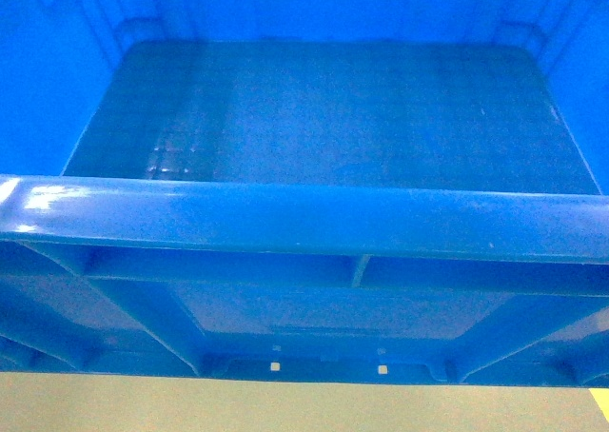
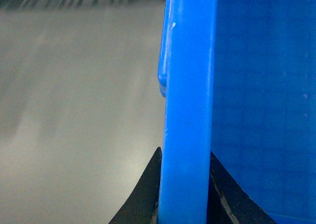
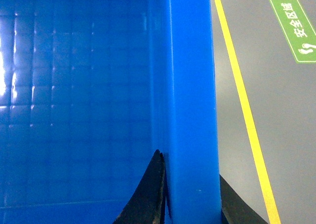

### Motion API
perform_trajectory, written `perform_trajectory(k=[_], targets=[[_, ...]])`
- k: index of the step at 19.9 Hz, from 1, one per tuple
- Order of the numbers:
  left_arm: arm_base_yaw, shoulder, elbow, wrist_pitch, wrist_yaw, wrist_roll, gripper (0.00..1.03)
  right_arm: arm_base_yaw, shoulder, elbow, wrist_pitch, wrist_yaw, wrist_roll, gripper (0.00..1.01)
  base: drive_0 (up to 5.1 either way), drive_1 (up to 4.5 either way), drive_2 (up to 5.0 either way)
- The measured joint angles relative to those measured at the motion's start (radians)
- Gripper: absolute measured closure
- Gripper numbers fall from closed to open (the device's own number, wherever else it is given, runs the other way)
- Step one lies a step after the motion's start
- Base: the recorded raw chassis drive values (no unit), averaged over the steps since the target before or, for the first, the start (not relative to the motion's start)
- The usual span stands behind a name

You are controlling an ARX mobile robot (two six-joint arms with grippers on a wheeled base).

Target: Place box next to blue box on left shelf

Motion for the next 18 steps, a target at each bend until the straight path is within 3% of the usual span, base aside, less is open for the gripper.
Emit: perform_trajectory(k=[18], targets=[[0.000, 0.000, 0.000, -0.003, -0.002, 0.000, 0.90, 0.000, 0.000, 0.000, -0.002, -0.001, 0.000, 0.90, -0.1, 3.93, -4.1]])
